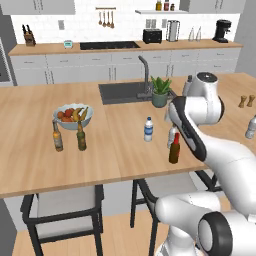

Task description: Move the plastic bottles in the middle to the plastics group, and the glass bottles in the middle to the glass group.

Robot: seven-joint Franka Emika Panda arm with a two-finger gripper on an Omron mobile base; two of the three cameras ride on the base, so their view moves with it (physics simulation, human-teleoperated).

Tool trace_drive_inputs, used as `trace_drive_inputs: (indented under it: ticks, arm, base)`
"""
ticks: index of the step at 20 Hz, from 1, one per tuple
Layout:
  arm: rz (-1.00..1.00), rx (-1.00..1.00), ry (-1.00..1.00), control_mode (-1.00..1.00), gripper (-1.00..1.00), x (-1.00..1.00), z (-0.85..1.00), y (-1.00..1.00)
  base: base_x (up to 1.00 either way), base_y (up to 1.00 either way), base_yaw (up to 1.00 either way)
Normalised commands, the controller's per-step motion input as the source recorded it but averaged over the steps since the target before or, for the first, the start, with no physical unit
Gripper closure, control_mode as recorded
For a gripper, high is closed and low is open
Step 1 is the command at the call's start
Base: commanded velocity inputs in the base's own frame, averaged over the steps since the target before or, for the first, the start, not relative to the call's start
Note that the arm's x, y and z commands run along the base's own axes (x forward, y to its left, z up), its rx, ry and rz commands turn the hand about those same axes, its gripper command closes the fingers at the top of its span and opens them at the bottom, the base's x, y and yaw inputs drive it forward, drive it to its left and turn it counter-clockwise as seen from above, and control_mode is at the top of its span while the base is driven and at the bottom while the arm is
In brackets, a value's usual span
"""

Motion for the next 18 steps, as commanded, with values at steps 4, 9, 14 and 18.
trace_drive_inputs:
  ticks: [4,9,14,18]
  arm:
    - [0.0,0.0,-0.18,-1.0,-1.0,0.31,-0.58,-0.03]
    - [0.0,-0.02,-0.04,-1.0,-1.0,0.31,-0.4,-0.01]
    - [0.0,-0.04,0.0,-1.0,-1.0,0.22,-0.35,-0.01]
    - [0.0,-0.04,0.0,-1.0,-1.0,0.22,-0.21,-0.01]
  base:
    - [0.0,0.0,0.0]
    - [0.0,0.0,0.0]
    - [0.0,0.0,0.0]
    - [0.0,0.0,0.0]
